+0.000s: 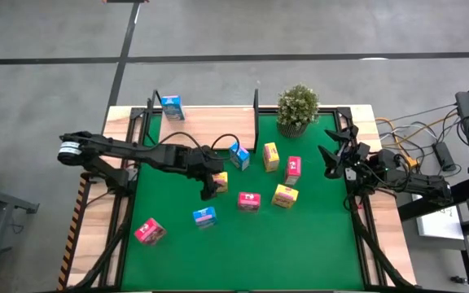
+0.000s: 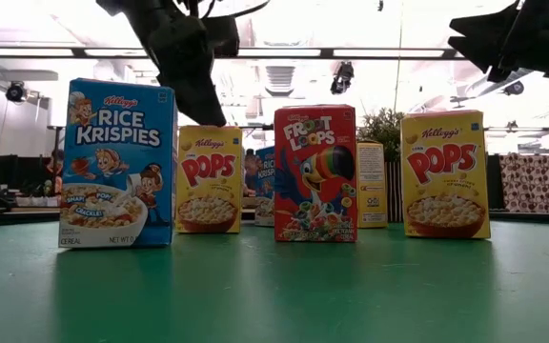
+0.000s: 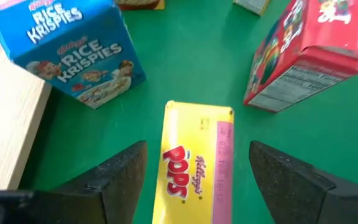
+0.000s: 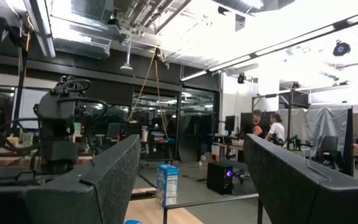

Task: Stack cereal on shelf
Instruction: Put the left yellow cereal box on the shelf

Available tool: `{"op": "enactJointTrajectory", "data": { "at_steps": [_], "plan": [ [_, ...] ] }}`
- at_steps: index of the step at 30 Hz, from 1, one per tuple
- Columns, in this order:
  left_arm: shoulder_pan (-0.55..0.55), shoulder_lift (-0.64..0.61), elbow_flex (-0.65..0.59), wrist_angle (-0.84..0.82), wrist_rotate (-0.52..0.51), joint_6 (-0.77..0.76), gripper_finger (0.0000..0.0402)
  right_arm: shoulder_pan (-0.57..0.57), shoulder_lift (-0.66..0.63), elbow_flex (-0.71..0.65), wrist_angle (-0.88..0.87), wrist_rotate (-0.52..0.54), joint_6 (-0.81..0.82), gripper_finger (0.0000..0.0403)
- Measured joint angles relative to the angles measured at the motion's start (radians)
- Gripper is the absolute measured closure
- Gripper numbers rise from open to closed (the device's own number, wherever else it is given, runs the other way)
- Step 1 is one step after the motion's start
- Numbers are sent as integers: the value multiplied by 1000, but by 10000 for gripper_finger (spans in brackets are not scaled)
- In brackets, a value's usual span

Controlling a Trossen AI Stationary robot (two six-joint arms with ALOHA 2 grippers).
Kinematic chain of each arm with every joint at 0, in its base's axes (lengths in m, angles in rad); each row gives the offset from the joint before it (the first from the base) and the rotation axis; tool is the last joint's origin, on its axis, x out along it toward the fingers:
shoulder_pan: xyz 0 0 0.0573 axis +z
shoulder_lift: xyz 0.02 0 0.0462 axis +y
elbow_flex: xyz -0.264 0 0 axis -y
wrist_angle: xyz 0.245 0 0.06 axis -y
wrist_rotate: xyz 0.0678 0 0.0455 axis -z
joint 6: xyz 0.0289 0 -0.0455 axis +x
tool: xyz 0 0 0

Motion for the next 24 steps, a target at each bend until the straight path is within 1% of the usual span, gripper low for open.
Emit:
{"op": "enactJointTrajectory", "data": {
  "at_steps": [4, 11, 24],
  "plan": [
    [0, 3, 0, -25, -14, 0, 146, 0, 0, 0, 23, 0, -2, 129],
    [-5, 3, 0, -31, -17, 1, 181, 0, 0, 0, 22, 0, 2, 129],
    [-5, 3, 0, -31, -13, 0, 238, 0, 0, 0, -19, 0, 69, 129]
  ]
}}
